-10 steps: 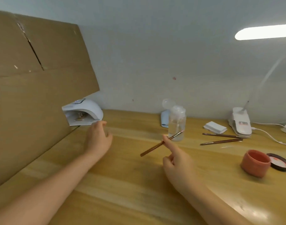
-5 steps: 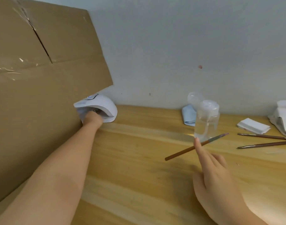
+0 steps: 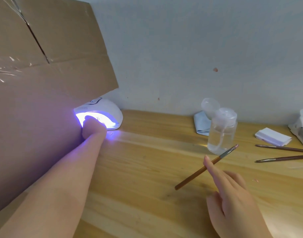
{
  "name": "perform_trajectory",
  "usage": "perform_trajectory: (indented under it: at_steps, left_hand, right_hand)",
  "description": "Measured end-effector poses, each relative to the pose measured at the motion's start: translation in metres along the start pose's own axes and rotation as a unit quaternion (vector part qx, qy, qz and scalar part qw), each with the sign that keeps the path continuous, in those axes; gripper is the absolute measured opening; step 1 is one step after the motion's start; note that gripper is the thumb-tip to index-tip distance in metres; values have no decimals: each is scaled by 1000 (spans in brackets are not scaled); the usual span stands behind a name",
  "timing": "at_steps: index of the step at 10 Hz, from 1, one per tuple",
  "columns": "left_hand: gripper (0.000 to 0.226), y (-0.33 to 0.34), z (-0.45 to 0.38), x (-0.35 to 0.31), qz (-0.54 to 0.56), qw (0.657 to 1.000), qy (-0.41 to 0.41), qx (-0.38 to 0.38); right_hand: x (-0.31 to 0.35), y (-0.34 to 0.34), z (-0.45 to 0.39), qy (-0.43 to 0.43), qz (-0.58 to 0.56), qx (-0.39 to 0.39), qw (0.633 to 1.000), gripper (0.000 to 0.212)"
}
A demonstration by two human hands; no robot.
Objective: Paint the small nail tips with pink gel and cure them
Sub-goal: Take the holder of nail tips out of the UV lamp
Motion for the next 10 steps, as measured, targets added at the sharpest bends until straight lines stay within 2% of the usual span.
perform_trajectory:
  at_steps: [1, 2, 3, 4, 5, 6, 7, 9, 10]
  left_hand:
    - [32, -2, 4, 3, 21, 999, 9, -26]
    - [36, -9, 16, 17, 95, 994, -27, -43]
    - [50, -10, 20, 24, 117, 993, -18, -24]
    - [43, -28, 34, 35, 166, 985, -18, -42]
    - [19, -52, 48, 45, 172, 982, 7, -73]
    - [24, -71, 68, 52, 226, 971, 13, -76]
    - [39, -82, 96, 46, 317, 947, 23, -55]
    - [32, -92, 163, 3, 389, 918, 78, 11]
    - [29, -74, 200, -17, 397, 907, 100, 94]
  right_hand:
    - [1, -2, 2, 4, -10, 3, 1000, 69]
    - [-2, 0, 4, 16, -24, 14, 999, 75]
    - [-5, 1, 6, 24, -42, 20, 999, 78]
    - [-4, 0, 7, 8, -49, 23, 998, 78]
    - [-8, -3, 9, 25, -78, 17, 997, 76]
    - [-9, -7, 10, 43, -87, 6, 995, 74]
    - [-3, -9, 7, 53, -92, 23, 994, 74]
    - [-7, -38, -9, 81, -147, 0, 986, 66]
    - [-14, -50, -9, 75, -147, -10, 986, 66]
Point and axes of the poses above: each hand's wrist, its own z-axis away from the middle knuckle, its own y-axis out of the palm, x = y × z, the point moved 8 cm from there along -z, towards the middle knuckle, and after that the axes turned 3 degrees about -x, right-handed, at the moved point
